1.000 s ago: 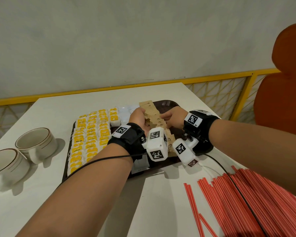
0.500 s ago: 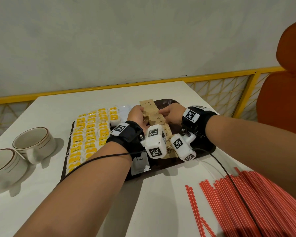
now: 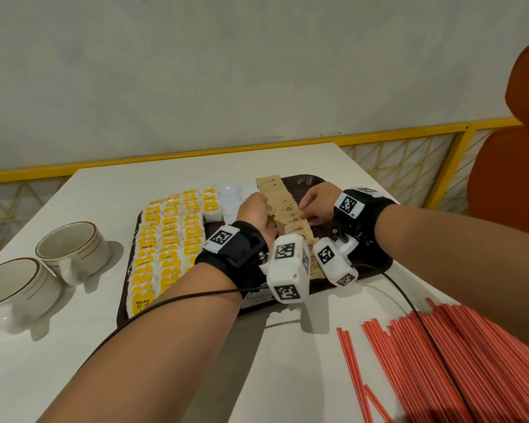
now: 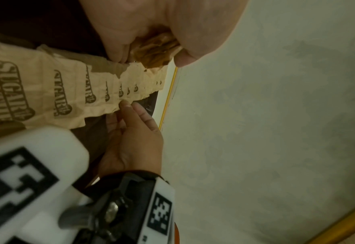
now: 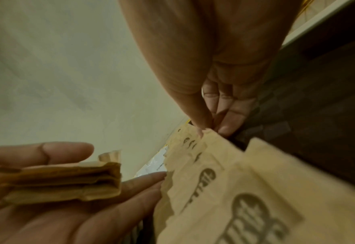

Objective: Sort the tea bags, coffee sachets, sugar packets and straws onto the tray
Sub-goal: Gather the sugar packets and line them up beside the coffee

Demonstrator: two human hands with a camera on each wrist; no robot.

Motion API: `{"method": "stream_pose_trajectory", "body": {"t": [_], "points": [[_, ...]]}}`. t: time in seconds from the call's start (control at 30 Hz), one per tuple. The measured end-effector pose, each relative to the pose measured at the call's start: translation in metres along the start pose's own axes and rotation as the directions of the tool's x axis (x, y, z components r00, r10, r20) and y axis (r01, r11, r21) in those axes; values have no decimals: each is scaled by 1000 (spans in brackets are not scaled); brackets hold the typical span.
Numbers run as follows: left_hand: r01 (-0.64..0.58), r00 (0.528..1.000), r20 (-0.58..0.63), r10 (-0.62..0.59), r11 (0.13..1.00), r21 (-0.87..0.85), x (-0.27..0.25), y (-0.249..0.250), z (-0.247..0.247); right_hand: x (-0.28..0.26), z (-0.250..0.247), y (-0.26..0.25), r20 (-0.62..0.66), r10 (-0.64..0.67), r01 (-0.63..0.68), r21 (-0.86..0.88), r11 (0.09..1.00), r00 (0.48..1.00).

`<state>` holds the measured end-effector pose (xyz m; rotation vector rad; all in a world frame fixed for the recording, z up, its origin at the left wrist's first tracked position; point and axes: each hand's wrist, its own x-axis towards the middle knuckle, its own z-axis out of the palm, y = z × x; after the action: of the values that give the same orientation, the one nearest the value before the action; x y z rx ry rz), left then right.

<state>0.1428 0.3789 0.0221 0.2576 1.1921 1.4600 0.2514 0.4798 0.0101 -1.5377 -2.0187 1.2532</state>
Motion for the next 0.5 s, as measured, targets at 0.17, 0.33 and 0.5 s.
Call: {"method": "stream_pose_trajectory", "body": {"t": [0.17,0.33,0.5], "points": [[-28,999,-32,28,999,19,6,-1,0,6,-1,1,-35,-30,30,-10,999,999],[-30,998,-58,34,997,70,10,0,-1,4,-5,2,-33,-54,54,-14,998,998],[-39,997,-56,45,994,102,11,1,0,3,-4,0,-45,-76,76,-12,997,996]]}}
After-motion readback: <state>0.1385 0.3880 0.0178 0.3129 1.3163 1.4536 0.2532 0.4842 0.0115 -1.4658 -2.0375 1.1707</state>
